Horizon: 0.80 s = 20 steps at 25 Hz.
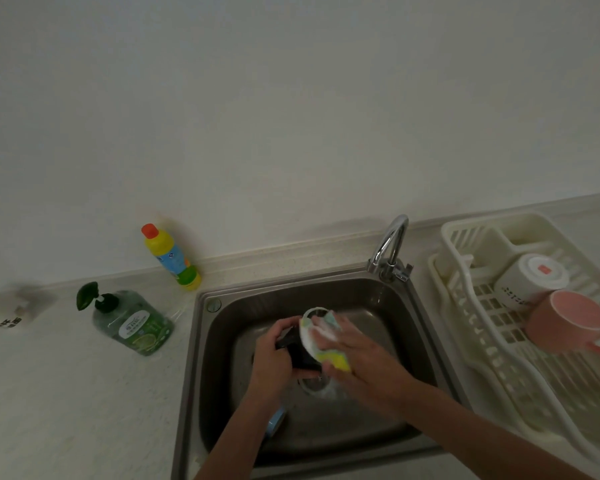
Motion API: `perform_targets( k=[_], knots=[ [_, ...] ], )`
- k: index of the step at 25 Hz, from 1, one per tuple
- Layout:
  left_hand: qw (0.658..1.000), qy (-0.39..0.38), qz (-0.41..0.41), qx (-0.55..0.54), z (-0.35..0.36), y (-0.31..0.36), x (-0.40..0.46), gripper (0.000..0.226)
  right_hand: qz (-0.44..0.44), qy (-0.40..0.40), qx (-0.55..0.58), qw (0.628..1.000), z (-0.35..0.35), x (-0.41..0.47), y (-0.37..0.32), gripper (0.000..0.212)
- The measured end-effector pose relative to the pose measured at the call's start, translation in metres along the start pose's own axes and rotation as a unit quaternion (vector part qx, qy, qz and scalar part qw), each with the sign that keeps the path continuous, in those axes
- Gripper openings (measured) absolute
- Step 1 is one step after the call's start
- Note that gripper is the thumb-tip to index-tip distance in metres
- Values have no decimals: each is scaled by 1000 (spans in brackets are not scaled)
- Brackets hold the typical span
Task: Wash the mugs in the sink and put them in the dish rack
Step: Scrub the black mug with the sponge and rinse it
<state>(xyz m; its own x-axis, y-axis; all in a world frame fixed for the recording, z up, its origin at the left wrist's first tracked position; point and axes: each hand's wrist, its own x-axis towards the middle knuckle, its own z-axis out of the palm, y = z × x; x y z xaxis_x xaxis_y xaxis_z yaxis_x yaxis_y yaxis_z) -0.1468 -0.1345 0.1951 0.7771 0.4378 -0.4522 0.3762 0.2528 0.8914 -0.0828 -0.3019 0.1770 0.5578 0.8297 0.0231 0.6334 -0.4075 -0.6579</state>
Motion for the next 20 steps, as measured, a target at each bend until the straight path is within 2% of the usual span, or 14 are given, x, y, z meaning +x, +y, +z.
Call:
perform_targets(
  k=[1, 4, 6, 9, 11, 13, 15, 18, 20],
  knots=[
    [1000, -5, -1, -4, 4, -2, -1, 40, -8, 7, 3, 1000, -1, 10, -2, 54],
    [1000, -8, -8, -2, 8, -5, -2, 42, 80, 26, -17, 996, -17, 25, 8, 54],
    [1000, -3, 0, 8, 3, -4, -2, 44, 56, 43, -29, 997, -12, 2, 19, 59],
    [1000, -5, 10, 8, 5, -5, -3, 43, -9, 22, -13, 1000, -1, -8, 5, 58],
    [1000, -9, 2, -1, 10, -6, -6, 43, 44, 17, -17, 999, -8, 10, 3, 57],
    [1000, -4, -2, 3, 9, -5, -5, 46, 94, 24, -46, 994, -16, 9, 9, 65],
    [1000, 8, -1, -2, 6, -4, -3, 46, 64, 31, -53, 996, -5, -11, 12, 73],
    [1000, 2, -9, -10, 16, -13, -4, 39, 4, 6, -31, 999, 3, -8, -2, 66],
    [1000, -13, -16, -14, 23, -18, -5, 37, 61, 16, -22, 998, -10, 12, 2, 66]
  ],
)
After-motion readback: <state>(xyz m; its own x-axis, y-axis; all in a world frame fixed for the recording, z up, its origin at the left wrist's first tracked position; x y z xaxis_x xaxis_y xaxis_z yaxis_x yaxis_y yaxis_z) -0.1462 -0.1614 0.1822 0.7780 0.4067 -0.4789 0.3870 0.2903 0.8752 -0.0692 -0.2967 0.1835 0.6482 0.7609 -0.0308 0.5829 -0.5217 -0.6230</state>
